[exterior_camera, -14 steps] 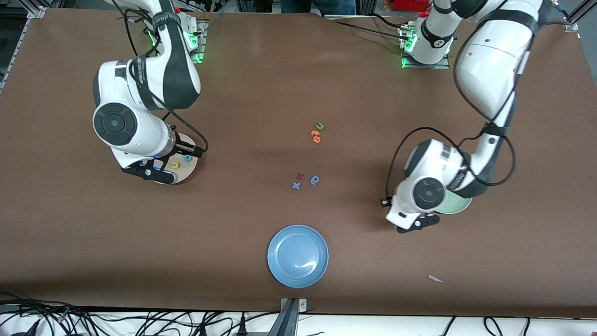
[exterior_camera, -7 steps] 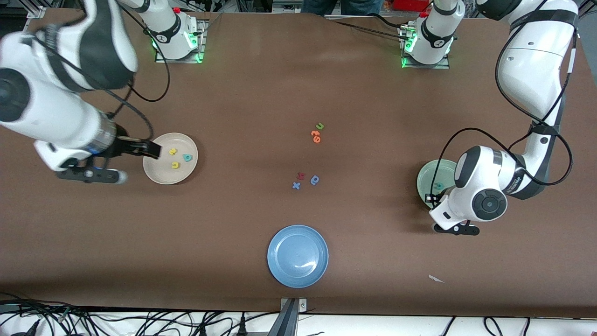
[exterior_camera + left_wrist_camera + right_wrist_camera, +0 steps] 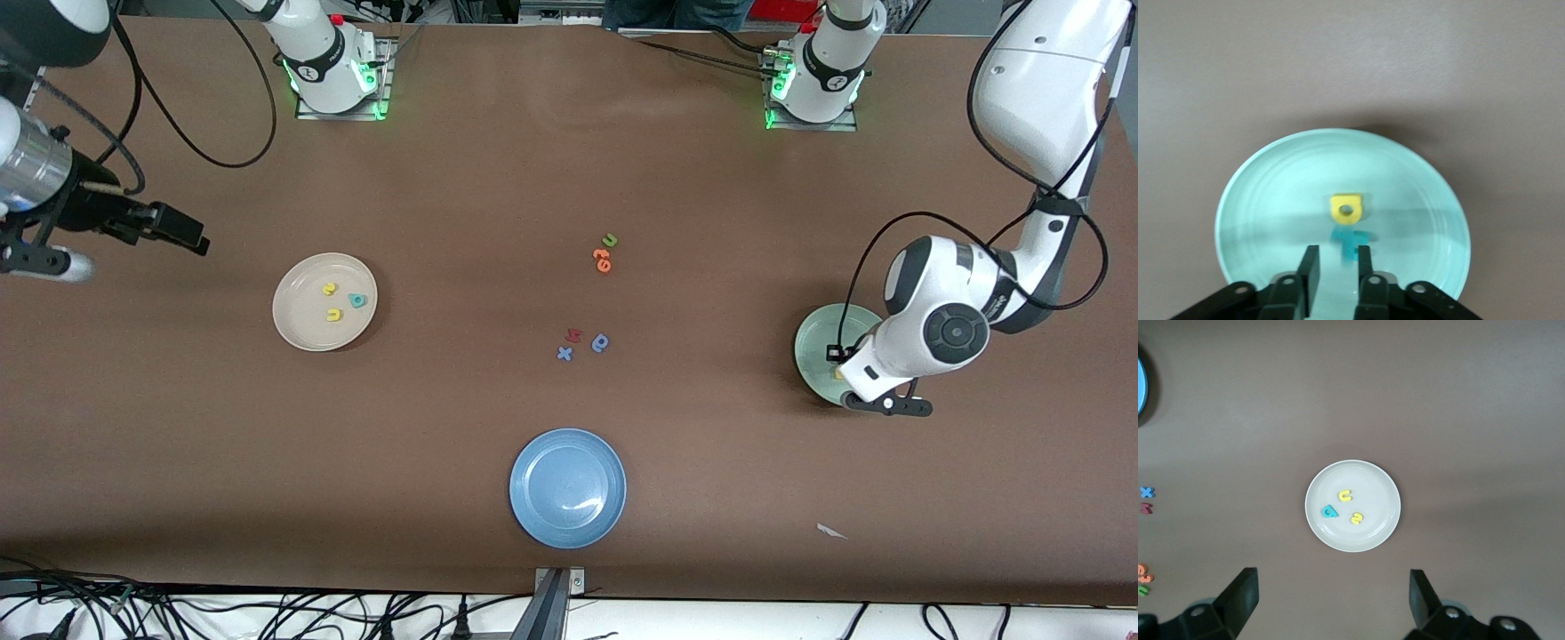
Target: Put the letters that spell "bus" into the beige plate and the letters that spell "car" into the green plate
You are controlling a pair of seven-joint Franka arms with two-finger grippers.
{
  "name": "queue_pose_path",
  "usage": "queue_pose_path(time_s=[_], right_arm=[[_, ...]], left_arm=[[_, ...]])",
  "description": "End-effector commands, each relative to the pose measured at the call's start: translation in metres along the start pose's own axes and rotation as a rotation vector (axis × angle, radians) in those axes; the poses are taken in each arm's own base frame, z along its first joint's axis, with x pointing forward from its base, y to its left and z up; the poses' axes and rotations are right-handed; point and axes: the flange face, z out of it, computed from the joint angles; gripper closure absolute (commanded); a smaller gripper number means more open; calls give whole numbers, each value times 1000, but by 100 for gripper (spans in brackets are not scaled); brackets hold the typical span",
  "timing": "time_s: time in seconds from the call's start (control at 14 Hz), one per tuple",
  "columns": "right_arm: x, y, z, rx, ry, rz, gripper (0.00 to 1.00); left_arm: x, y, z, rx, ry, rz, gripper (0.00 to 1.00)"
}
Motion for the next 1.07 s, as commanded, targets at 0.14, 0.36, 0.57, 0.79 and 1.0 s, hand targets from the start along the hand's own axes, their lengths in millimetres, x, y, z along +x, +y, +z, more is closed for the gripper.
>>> queue_pose_path(time_s=[0.14, 0.36, 0.57, 0.79, 1.0], right_arm=[[-8, 12, 12, -10, 52, -107, 0], [-8, 7, 10, -10, 52, -113, 0], [-7, 6, 15, -14, 26, -122, 0], [-6, 3, 15, -10, 27, -126, 0], [-7, -1, 14, -13, 30, -125, 0]], left_arm=[[-8, -9, -36, 27, 19, -6, 0], [-3, -14, -58, 36, 6, -23, 0], [1, -21, -78, 43, 3, -37, 0], [-4, -26, -111, 23, -40, -60, 0], [-29, -26, -161, -48, -52, -90, 0]])
